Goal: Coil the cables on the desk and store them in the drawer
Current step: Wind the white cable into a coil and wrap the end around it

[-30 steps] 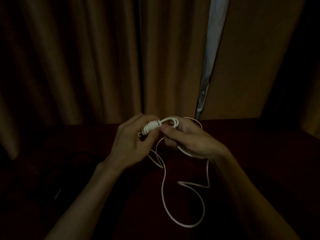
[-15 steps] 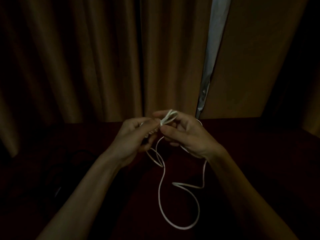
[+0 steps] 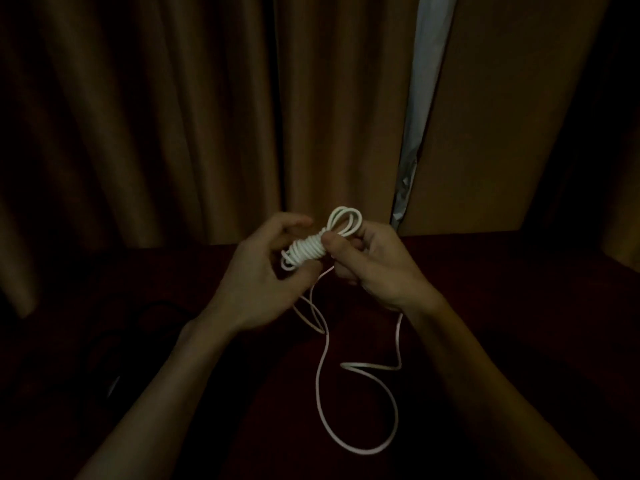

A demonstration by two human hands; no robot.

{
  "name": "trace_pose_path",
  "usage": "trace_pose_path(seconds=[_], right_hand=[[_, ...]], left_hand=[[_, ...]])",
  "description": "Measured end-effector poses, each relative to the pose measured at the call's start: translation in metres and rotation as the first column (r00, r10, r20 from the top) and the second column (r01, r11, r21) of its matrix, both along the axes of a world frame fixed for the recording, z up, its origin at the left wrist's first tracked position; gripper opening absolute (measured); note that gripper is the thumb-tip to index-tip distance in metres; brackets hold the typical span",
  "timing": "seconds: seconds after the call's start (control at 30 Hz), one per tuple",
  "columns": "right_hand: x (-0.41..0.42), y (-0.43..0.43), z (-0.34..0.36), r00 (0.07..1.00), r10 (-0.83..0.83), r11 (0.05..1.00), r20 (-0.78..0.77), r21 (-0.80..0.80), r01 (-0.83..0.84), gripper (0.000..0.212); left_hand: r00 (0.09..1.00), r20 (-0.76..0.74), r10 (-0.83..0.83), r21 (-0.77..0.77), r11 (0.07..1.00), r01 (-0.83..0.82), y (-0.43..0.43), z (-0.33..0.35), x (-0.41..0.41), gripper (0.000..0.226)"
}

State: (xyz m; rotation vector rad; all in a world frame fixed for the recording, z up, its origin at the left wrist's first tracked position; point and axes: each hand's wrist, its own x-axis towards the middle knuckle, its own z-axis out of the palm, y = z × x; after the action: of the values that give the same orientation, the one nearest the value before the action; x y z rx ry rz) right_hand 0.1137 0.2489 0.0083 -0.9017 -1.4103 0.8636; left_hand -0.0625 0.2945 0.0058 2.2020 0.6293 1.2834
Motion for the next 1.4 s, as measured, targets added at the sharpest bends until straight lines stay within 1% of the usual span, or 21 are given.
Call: trace_pose_path(seconds=[0.03,0.07,0.13,0.2,0.33,0.47,0.53,0.6,0.67,0.73,0.8,0.83,0.87,0.93,1.0,1.03,1.1,1.17,1.2,1.3,1.4], right_hand=[[-0.001,0.0,0.0,1.0,-0.011,1.0,-0.012,-0.016,0.011,0.032],[-0.002,0.0,0.0,1.0,-0.023,1.0,-0.01,-0.02,0.022,0.032],[-0.004,-0.002,0.001,0.999,-0.032,0.999,0.016,-0.007,0.032,0.024],[-0.007,-0.003,0.002,0.999,-0.028,1.0,0.033,-0.003,0.028,0.024],[-0.01,-0.005,0.006,0.994,-0.032,0.999,0.105,-0.038,0.036,0.032],[-0.001,-0.008,0.007,0.989,0.088,0.989,0.122,-0.131,-0.072,0.031],[0.006,-0.008,0.005,0.968,0.173,0.971,0.179,-0.198,-0.137,0.025],[0.013,-0.007,0.002,0.957,0.23,0.944,0.178,-0.282,-0.174,0.018],[0.015,-0.005,0.0,0.966,0.221,0.932,0.134,-0.322,-0.168,0.019],[0.015,-0.003,-0.002,0.979,0.166,0.952,0.117,-0.277,-0.129,0.025],[0.014,-0.002,-0.004,0.979,0.133,0.97,0.153,-0.223,-0.097,0.027],[0.014,-0.003,-0.003,0.972,0.138,0.966,0.188,-0.24,-0.091,0.027],[0.013,-0.005,-0.002,0.959,0.166,0.951,0.231,-0.296,-0.093,0.032],[0.014,-0.01,0.003,0.902,0.278,0.89,0.331,-0.441,-0.113,0.061],[0.018,-0.013,0.007,0.84,0.358,0.866,0.407,-0.481,-0.137,0.079],[0.02,-0.013,0.007,0.832,0.38,0.863,0.404,-0.479,-0.161,0.081],[0.027,-0.01,0.001,0.849,0.433,0.834,0.304,-0.492,-0.25,0.072],[0.035,-0.006,-0.006,0.845,0.499,0.797,0.192,-0.485,-0.361,0.052],[0.038,-0.005,-0.01,0.836,0.516,0.793,0.185,-0.472,-0.385,0.041],[0.045,-0.004,-0.017,0.849,0.469,0.829,0.242,-0.452,-0.329,0.023],[0.048,-0.003,-0.014,0.847,0.371,0.891,0.38,-0.403,-0.21,0.014]], left_hand=[[0.998,-0.042,0.048,0.158,0.987,-0.04,-0.001,-0.001,0.001,0.044],[0.995,-0.058,0.085,0.294,0.954,-0.065,-0.002,-0.003,0.003,0.044],[0.989,-0.047,0.137,0.467,0.879,-0.099,0.0,-0.007,0.005,0.037],[0.984,-0.023,0.179,0.521,0.842,-0.141,0.004,-0.011,0.004,0.032],[0.974,-0.028,0.225,0.518,0.837,-0.179,0.006,-0.014,0.002,0.028],[0.988,0.0,0.157,0.414,0.899,-0.143,0.005,-0.009,0.004,0.019],[0.986,0.01,0.169,0.382,0.91,-0.16,0.007,-0.009,0.001,0.013],[0.985,0.0,0.174,0.375,0.913,-0.161,0.008,-0.01,0.0,0.01],[0.987,-0.014,0.161,0.375,0.916,-0.144,0.007,-0.01,0.0,0.009],[0.988,-0.012,0.151,0.358,0.924,-0.137,0.006,-0.009,0.001,0.008],[0.99,0.018,0.142,0.282,0.949,-0.141,0.003,-0.008,0.002,0.008],[0.99,0.043,0.133,0.22,0.966,-0.139,0.0,-0.008,0.004,0.009],[0.99,0.073,0.118,0.146,0.981,-0.128,-0.002,-0.007,0.006,0.01],[0.989,0.123,0.079,0.006,0.997,-0.081,-0.004,-0.005,0.009,0.015],[0.989,0.149,0.022,-0.097,0.995,-0.007,-0.005,-0.003,0.011,0.023],[0.986,0.166,-0.018,-0.16,0.986,0.045,-0.006,-0.002,0.012,0.024],[0.973,0.212,-0.095,-0.303,0.94,0.157,-0.007,-0.001,0.013,0.024],[0.96,0.238,-0.149,-0.398,0.886,0.236,-0.007,-0.002,0.013,0.021],[0.959,0.227,-0.169,-0.417,0.873,0.253,-0.006,-0.003,0.012,0.02],[0.952,0.124,-0.279,-0.398,0.865,0.305,-0.005,-0.006,0.008,0.02],[0.936,-0.049,-0.349,-0.34,0.887,0.313,-0.005,-0.006,0.003,0.019]])
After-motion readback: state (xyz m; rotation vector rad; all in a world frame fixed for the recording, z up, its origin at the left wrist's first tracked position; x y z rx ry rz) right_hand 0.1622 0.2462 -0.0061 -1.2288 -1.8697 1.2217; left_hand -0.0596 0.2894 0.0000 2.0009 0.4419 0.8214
